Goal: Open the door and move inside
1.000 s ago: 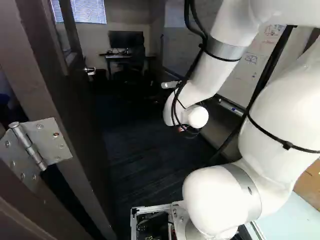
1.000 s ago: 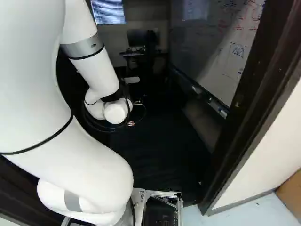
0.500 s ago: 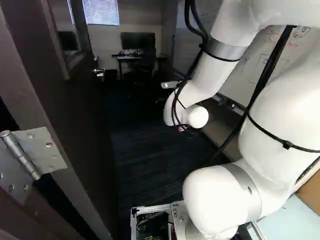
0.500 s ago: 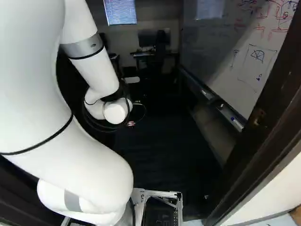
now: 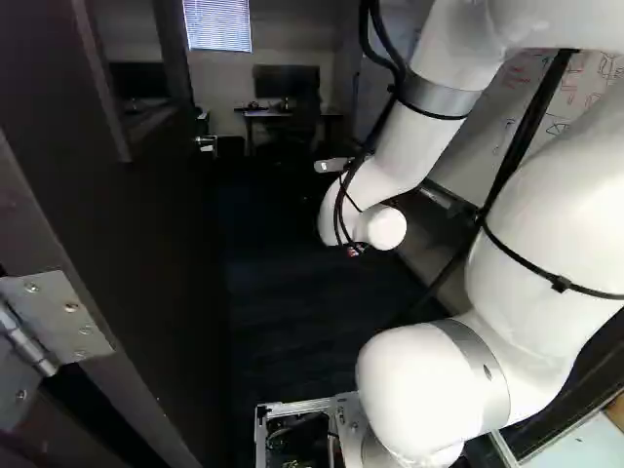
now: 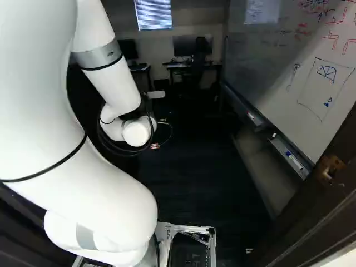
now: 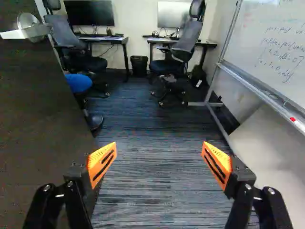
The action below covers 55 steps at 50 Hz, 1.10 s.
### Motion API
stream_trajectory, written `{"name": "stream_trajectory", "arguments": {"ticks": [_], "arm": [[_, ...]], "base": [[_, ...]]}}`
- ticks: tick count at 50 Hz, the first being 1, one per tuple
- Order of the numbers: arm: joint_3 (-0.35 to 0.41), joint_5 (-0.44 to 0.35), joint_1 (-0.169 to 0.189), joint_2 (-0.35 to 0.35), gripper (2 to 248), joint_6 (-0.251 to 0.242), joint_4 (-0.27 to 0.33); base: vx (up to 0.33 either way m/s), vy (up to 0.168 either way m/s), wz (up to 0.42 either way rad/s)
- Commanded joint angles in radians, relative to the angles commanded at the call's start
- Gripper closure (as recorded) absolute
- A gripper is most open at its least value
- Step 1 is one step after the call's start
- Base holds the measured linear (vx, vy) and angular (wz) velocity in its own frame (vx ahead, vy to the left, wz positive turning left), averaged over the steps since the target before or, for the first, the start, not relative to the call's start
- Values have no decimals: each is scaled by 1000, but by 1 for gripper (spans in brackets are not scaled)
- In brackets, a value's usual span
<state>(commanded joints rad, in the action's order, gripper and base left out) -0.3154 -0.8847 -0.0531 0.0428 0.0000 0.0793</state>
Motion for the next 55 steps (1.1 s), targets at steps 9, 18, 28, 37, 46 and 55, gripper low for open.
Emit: {"name": "stream_trajectory", "arguments": {"ticks": [9,18,28,37,46,55], "arm": [[0,0,0,0,3,0,0],[0,0,0,0,3,0,0],[0,0,0,0,3,0,0],[0,0,0,0,3,0,0],[0,0,0,0,3,0,0],[0,0,0,0,3,0,0]], "base": [[119,-6,176],[152,-4,221],[177,-6,233],[182,-8,204],[157,-11,6],[179,5,-6]]}}
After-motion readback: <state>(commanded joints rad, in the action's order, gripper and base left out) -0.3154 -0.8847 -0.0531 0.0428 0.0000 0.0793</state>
